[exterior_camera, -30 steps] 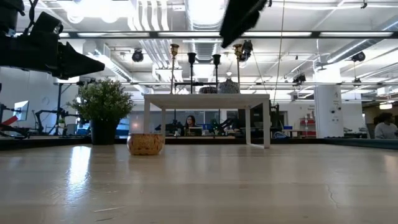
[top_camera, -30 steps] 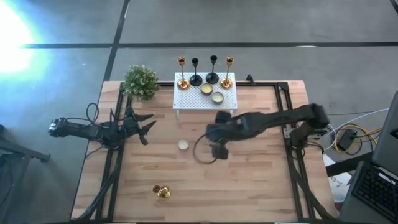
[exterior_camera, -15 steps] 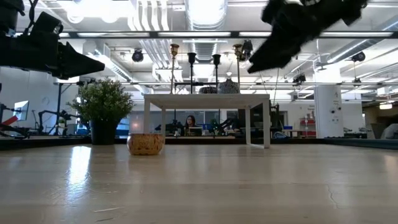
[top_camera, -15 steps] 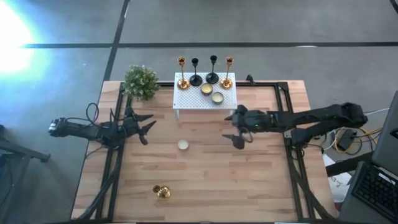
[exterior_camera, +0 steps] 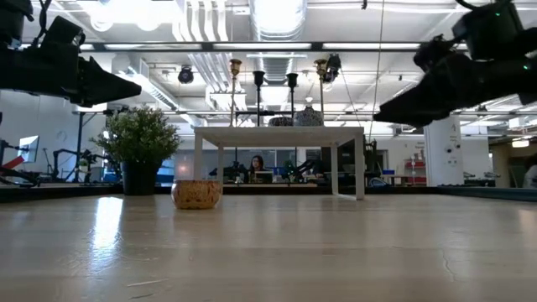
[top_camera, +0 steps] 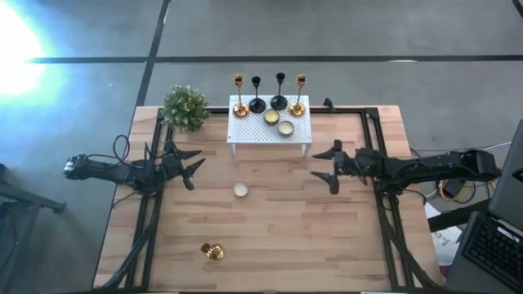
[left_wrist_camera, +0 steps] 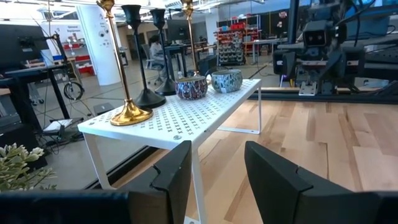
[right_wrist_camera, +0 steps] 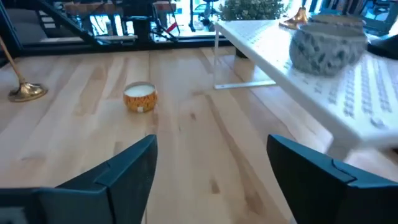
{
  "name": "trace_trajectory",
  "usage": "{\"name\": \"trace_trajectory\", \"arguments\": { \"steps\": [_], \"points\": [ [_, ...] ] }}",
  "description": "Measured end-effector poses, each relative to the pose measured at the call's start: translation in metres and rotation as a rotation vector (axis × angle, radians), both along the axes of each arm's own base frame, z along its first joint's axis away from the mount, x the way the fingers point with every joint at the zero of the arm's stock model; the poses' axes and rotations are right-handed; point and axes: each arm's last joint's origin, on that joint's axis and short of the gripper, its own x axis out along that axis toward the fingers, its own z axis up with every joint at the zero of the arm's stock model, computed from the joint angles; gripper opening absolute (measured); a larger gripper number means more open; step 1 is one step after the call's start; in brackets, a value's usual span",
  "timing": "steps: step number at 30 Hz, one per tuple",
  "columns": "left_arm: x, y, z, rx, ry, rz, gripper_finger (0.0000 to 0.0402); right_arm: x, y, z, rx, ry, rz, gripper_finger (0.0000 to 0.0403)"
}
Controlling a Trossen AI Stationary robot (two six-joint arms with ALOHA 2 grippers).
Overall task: Pick & Place candle stick holders
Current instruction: Put the orange scented candle on the shelf
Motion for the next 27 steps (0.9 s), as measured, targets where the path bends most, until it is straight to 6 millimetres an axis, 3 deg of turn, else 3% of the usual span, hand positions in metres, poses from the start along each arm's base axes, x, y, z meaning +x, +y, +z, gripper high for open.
{"name": "trace_trajectory", "arguments": {
  "steps": [8,17,27],
  "points": [
    [0.0,0.0,0.0,0.0,0.0,0.001,0.0154,-0.02,0.003,-0.019,0.073,-0.02,-0.017,0.0275],
    [0.0,0.0,0.0,0.0,0.001,0.0,0.0154,-0.021,0.002,-0.019,-0.012,0.003,-0.027,0.0275],
    [0.0,0.0,0.0,0.003,-0.002,0.0,0.0154,-0.021,0.002,-0.02,0.084,-0.008,-0.049,0.0292]
  ]
}}
